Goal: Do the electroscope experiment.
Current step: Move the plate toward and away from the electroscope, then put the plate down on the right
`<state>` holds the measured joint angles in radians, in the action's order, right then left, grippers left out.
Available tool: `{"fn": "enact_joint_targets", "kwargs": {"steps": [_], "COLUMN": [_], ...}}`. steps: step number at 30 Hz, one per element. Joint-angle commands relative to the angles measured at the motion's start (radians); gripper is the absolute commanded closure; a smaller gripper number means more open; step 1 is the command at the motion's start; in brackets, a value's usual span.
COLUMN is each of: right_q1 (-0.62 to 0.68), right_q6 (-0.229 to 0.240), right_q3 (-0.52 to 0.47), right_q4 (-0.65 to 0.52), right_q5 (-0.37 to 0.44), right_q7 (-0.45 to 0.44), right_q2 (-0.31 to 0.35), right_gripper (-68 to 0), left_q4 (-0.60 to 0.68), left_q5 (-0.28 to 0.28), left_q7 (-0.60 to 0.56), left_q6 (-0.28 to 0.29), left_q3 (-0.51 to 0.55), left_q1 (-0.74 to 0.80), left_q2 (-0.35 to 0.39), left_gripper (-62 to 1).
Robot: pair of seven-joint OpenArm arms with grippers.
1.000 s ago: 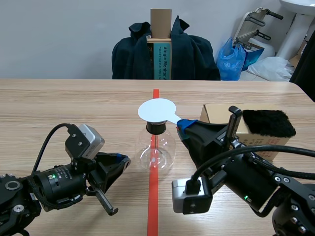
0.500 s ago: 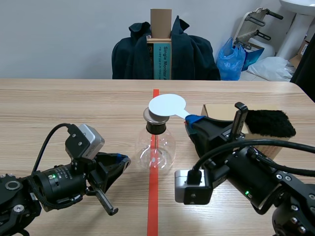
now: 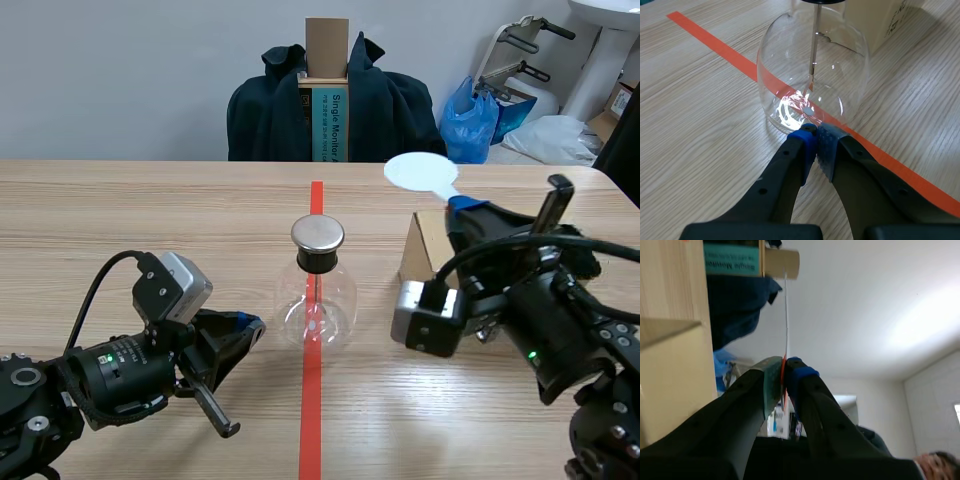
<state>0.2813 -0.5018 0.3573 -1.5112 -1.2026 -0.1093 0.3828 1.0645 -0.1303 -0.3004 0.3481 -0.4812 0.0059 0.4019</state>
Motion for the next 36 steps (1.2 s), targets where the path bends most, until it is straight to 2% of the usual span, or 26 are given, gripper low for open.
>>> {"fn": "enact_joint_targets", "kwargs": {"steps": [1,5,13,20,27,36], "right_q1": [-0.005,0.027,0.088,0.082,0.043,-0.018], "right_q6": [-0.014,-0.016,-0.068,-0.066,-0.066,-0.066], "right_q3": [-0.019,-0.052,-0.058,-0.057,-0.047,0.018], "right_q4": [-0.031,-0.031,-0.03,-0.02,0.064,0.175], "right_q5": [0.006,0.023,0.118,0.179,0.177,0.179], "right_q7": [0.014,0.022,0.044,0.07,0.057,0.047], "right_q2": [0.013,0.031,0.063,0.06,0.022,-0.006], "right_gripper": [-0.8,-0.8,-0.8,-0.8,-0.8,-0.9], "left_q4": [0.027,0.027,0.027,0.027,0.027,0.027], "left_q5": [-0.006,-0.006,-0.006,-0.006,-0.006,-0.006], "left_q7": [-0.017,-0.017,-0.016,-0.016,-0.015,-0.013], "left_q6": [0.002,0.002,0.002,0.002,0.002,0.002], "left_q3": [0.01,0.01,0.01,0.01,0.01,0.01], "left_q1": [-0.001,-0.001,-0.001,-0.001,-0.001,-0.001], "left_q2": [-0.005,-0.005,-0.005,-0.005,-0.005,-0.005], "left_gripper": [-1.6,-1.6,-1.6,-1.6,-1.6,-1.6]}}
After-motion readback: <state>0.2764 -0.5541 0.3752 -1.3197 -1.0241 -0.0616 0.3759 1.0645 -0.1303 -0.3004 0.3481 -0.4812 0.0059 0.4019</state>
